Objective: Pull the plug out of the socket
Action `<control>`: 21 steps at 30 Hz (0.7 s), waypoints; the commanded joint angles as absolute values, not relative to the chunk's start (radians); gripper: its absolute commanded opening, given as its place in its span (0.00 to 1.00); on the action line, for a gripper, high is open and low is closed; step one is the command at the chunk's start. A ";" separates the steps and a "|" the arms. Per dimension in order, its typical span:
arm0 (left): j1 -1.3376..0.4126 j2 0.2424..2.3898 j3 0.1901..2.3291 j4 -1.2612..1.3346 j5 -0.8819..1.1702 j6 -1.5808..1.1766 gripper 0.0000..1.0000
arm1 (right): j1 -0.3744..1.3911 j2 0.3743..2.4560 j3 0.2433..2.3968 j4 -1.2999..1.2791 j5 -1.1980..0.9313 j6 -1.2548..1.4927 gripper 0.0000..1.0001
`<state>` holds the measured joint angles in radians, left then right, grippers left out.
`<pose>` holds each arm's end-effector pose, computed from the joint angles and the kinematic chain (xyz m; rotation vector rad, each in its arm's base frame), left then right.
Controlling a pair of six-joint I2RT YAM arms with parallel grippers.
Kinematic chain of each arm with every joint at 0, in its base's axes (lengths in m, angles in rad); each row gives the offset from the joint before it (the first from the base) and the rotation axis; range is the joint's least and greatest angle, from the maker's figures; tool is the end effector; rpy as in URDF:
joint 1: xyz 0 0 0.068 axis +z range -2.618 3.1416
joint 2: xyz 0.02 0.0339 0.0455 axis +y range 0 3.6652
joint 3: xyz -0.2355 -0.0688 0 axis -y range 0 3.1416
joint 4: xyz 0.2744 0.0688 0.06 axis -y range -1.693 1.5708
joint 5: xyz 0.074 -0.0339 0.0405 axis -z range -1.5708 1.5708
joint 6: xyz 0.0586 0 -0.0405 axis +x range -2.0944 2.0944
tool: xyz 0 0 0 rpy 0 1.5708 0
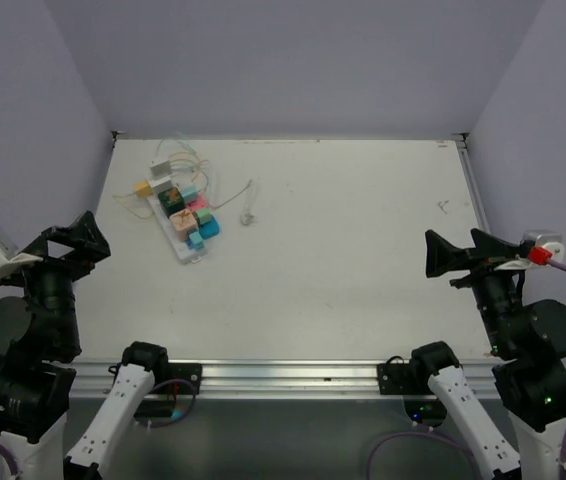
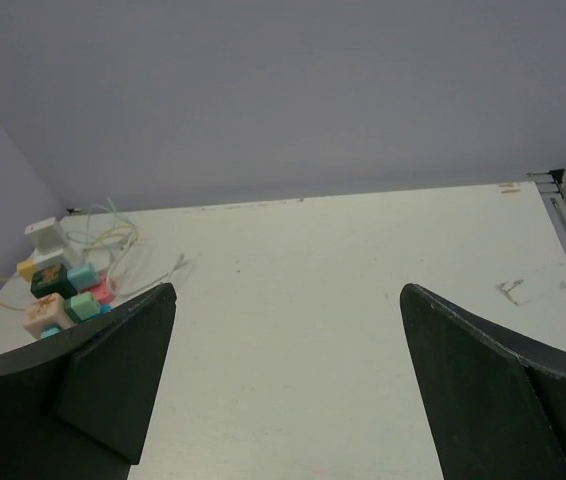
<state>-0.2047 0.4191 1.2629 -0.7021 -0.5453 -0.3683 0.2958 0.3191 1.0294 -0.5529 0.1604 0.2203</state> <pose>0.0701 0.0165 0.4718 -0.5562 1.3393 -0.0794 0.0941 0.0189 0.4325 0.0798 1.4205 0.3133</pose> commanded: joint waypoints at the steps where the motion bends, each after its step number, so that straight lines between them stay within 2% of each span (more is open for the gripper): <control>1: -0.209 0.448 1.243 -0.721 -0.515 -0.399 1.00 | 0.298 0.341 1.013 -0.518 0.141 0.227 0.99; 14: -0.209 0.563 1.131 -0.716 -0.388 -0.462 1.00 | 0.298 0.457 0.928 -0.548 0.034 0.322 0.99; 21: -0.209 0.721 1.069 -0.727 -0.325 -0.497 1.00 | 0.298 0.574 0.855 -0.600 0.035 0.425 0.99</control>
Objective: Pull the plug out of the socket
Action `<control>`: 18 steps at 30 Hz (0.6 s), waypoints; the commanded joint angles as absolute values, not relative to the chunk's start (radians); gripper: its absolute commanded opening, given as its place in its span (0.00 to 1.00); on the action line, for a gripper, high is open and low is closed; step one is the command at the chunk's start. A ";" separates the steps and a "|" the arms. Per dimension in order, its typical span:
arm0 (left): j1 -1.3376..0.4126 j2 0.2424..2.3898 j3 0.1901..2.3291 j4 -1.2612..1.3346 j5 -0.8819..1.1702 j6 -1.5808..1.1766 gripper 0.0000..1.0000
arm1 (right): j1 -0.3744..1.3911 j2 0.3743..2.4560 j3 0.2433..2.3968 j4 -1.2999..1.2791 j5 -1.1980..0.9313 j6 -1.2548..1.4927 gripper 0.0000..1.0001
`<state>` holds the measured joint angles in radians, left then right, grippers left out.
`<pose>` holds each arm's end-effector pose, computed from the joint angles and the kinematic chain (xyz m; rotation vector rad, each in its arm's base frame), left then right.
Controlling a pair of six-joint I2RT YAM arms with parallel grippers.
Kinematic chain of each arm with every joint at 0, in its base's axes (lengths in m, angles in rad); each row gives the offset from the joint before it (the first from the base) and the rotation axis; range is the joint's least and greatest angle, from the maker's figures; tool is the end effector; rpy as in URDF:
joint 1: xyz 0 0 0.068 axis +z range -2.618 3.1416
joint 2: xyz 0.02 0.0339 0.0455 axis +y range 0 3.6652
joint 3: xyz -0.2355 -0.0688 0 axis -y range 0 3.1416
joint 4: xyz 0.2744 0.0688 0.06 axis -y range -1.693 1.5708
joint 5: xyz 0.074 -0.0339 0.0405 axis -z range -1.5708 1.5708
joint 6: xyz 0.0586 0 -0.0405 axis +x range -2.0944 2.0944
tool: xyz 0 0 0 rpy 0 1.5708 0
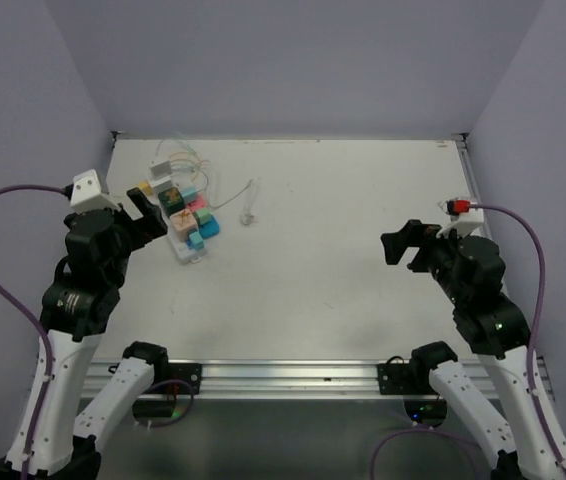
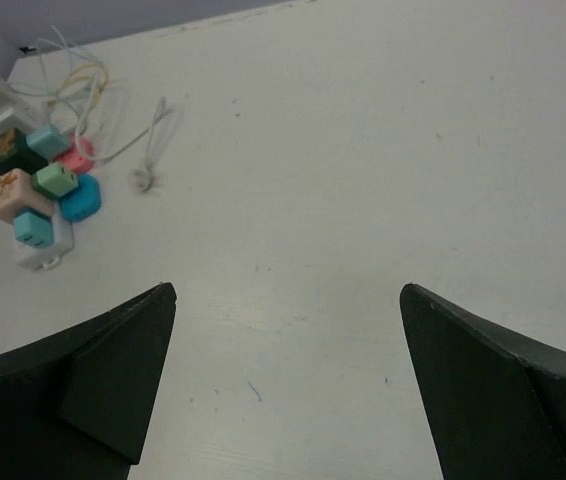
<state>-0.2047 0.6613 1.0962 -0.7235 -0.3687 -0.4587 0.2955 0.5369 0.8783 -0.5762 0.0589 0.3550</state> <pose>0.1816 -0.0161 0.3915 -0.4827 1.7768 -0.1217 0.1780 0.0506 0.3515 0.0966 1.8215 0.4089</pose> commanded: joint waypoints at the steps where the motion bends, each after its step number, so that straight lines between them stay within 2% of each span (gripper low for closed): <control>1: -0.210 0.742 1.063 -0.727 -0.328 -0.508 1.00 | 0.299 0.586 0.832 -0.597 0.020 0.428 0.99; 9: -0.209 1.012 1.031 -0.638 -0.310 -0.532 0.99 | 0.299 0.663 0.697 -0.465 -0.146 0.475 0.99; 18: -0.195 1.362 1.132 -0.558 -0.331 -0.564 1.00 | 0.302 0.635 0.664 -0.443 -0.127 0.442 0.99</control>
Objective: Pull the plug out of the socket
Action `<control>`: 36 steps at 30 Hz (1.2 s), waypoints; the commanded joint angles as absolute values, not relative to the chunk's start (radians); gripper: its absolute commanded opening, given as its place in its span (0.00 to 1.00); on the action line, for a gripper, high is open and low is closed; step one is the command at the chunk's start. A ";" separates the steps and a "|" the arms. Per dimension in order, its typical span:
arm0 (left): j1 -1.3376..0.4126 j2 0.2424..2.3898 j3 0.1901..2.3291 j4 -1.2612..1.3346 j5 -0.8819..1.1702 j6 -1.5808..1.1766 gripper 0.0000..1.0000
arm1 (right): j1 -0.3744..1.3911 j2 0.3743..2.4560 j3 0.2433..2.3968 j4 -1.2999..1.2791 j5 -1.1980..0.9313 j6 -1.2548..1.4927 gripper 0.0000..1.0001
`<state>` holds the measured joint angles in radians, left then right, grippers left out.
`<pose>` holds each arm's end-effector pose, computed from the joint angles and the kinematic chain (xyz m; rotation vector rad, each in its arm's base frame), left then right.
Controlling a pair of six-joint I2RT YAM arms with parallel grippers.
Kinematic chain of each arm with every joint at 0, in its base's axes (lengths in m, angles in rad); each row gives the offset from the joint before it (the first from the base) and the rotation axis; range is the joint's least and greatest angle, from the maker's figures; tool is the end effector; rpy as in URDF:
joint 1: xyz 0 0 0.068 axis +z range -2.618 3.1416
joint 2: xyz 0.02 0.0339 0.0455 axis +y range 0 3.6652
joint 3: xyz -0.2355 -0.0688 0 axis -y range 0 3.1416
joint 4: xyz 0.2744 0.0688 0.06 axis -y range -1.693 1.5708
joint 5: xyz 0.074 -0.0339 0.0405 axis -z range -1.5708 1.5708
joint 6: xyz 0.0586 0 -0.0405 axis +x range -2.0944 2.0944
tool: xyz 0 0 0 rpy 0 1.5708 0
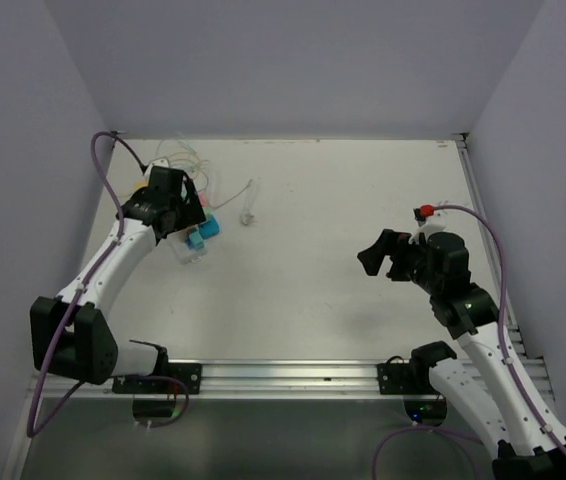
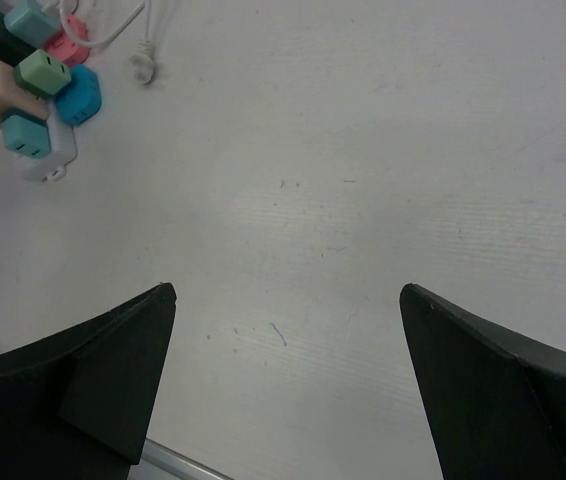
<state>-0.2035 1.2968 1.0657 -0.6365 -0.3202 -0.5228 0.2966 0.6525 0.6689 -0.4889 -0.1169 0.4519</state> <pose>0.3181 -0.0468 0.2369 -0.5168 2.3242 0.0491 0.2122 0.0720 0.2608 0.0875 2.0892 0.5813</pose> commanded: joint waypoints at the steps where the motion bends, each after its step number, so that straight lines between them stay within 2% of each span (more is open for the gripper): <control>1: -0.189 1.406 1.138 -0.551 -0.331 -0.580 1.00 | 0.304 0.626 0.663 -0.454 -0.121 0.439 0.99; 11: -0.166 1.634 1.287 -0.575 -0.402 -0.624 0.99 | 0.319 0.617 0.638 -0.465 -0.117 0.426 0.99; 20: -0.166 1.704 1.290 -0.592 -0.426 -0.626 0.87 | 0.333 0.598 0.623 -0.463 -0.107 0.417 0.99; 24: -0.166 1.712 1.289 -0.600 -0.436 -0.617 0.85 | 0.334 0.592 0.615 -0.465 -0.103 0.416 0.99; 30: -0.166 1.703 1.256 -0.601 -0.419 -0.617 0.67 | 0.339 0.586 0.611 -0.465 -0.103 0.416 0.99; 34: -0.175 1.675 1.224 -0.612 -0.387 -0.629 0.44 | 0.341 0.583 0.607 -0.463 -0.100 0.417 0.99; 36: -0.196 1.661 1.204 -0.623 -0.385 -0.632 0.41 | 0.339 0.578 0.604 -0.462 -0.100 0.416 0.99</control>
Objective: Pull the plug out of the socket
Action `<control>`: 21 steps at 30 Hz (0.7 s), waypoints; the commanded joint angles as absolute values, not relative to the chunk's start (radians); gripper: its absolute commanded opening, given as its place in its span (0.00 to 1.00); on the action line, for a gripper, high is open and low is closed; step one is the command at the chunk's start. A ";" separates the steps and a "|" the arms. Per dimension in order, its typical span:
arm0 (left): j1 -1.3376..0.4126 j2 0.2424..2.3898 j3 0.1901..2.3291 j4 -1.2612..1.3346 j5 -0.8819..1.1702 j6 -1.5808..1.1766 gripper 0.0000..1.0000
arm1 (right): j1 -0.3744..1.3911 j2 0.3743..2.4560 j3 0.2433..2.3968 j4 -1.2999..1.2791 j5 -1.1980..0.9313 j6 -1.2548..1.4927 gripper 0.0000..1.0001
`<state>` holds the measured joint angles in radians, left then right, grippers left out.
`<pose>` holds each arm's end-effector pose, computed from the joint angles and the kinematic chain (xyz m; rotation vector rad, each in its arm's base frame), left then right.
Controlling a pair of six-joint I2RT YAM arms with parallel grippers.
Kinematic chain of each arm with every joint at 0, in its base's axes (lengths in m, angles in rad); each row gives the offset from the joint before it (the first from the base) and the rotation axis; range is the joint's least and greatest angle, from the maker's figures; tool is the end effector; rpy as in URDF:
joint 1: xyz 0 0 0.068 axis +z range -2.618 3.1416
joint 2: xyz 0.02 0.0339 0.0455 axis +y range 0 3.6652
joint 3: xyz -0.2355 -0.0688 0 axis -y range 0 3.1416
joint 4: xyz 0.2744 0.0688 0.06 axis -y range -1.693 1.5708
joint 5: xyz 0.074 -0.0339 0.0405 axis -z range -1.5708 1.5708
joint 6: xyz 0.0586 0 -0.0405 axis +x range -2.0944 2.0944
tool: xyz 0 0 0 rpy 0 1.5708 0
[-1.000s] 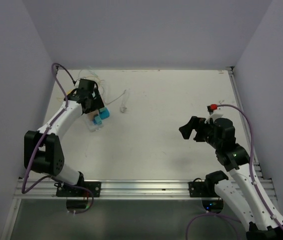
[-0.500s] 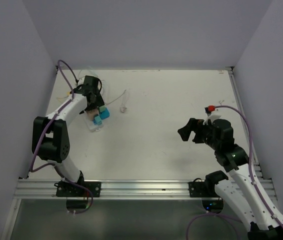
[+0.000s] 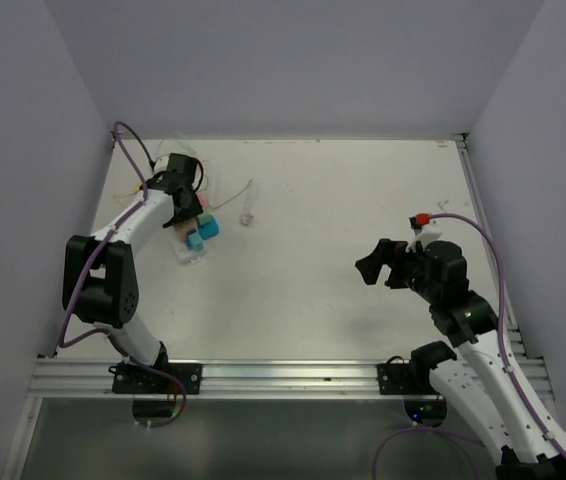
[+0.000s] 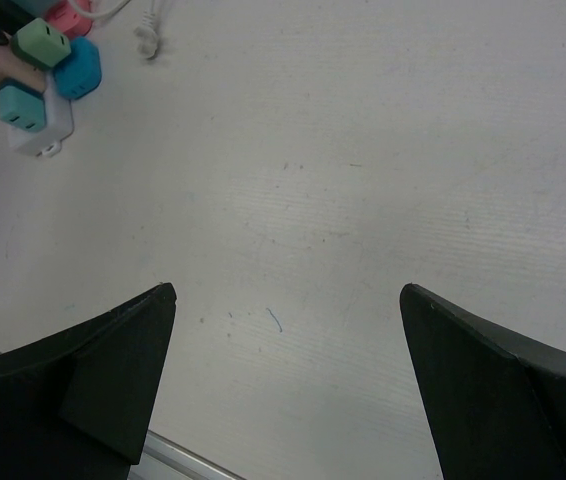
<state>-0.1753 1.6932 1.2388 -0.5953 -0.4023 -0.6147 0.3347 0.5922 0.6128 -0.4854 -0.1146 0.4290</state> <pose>0.3834 -0.0446 0.1698 -0.6786 2.4143 0.2144 0.2017 0.0772 0.2513 0.0245 2.0845 0.5901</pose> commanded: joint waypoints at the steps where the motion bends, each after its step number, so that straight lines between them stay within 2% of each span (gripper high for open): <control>1: -0.204 1.651 1.198 -0.624 -0.385 -0.640 0.41 | 0.339 0.580 0.604 -0.459 -0.098 0.417 0.99; 14: -0.452 1.525 1.138 -0.724 -0.310 -0.761 0.40 | 0.344 0.560 0.597 -0.460 -0.094 0.414 0.99; 21: -0.675 1.516 1.131 -0.769 -0.313 -0.923 0.45 | 0.351 0.549 0.595 -0.462 -0.092 0.411 0.99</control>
<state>-0.5842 1.5524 1.1301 -0.7506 -0.3649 -0.8078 0.3435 0.5598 0.5980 -0.4858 -0.1013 0.4263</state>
